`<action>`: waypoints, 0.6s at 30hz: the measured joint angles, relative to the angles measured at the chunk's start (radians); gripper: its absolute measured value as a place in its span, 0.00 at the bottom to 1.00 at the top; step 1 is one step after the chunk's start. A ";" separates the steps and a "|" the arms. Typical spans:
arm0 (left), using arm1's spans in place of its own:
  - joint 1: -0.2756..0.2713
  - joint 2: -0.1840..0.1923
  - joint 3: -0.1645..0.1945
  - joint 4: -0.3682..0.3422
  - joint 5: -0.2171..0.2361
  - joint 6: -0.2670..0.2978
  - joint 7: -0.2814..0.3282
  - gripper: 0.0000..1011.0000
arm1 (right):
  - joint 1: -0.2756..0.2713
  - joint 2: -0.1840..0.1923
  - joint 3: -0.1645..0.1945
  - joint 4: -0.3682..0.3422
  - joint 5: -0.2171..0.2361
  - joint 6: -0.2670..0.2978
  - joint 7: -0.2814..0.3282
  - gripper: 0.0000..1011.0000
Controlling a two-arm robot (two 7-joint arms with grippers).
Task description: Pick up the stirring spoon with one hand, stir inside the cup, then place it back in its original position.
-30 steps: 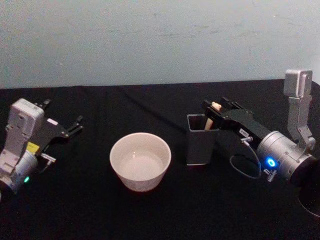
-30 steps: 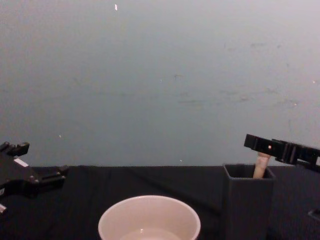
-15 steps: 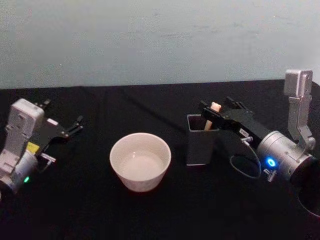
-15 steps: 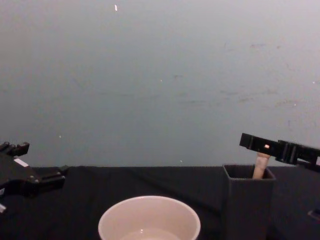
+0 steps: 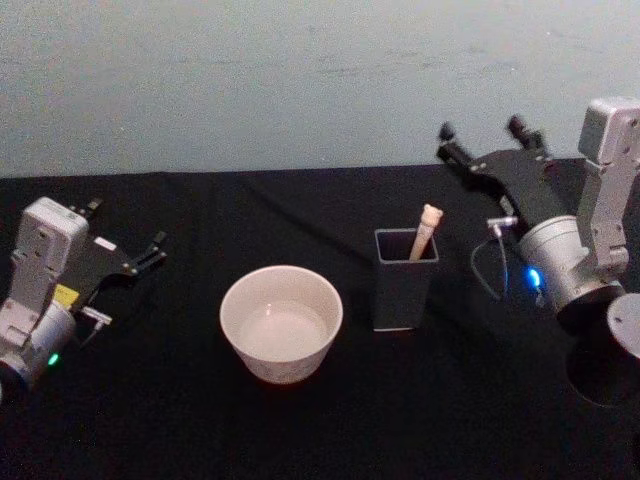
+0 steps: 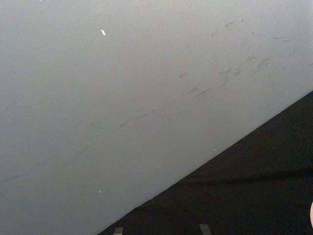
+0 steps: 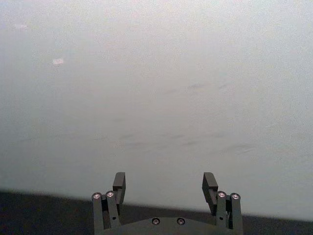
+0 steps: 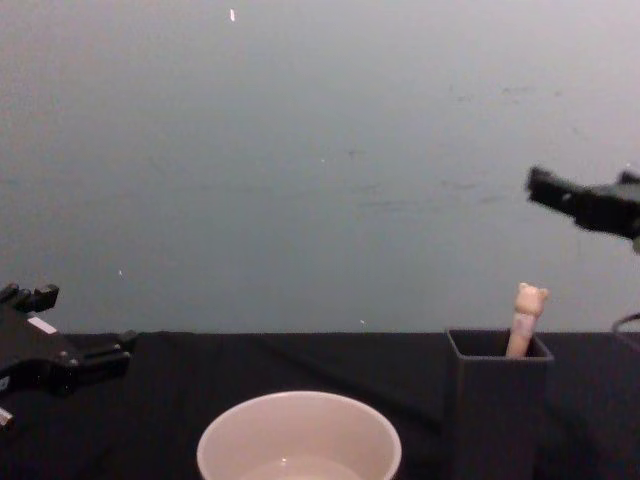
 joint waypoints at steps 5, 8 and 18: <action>0.000 0.000 0.000 0.000 0.000 0.000 0.000 0.99 | 0.018 -0.030 0.008 0.043 -0.137 -0.022 -0.146 0.99; 0.000 0.000 0.000 0.000 0.000 0.000 0.000 0.99 | 0.019 -0.037 0.010 0.073 -0.190 -0.013 -0.192 0.99; 0.000 0.000 0.000 0.000 0.000 0.000 0.000 0.99 | -0.026 -0.043 0.027 0.149 -0.215 0.071 -0.186 0.99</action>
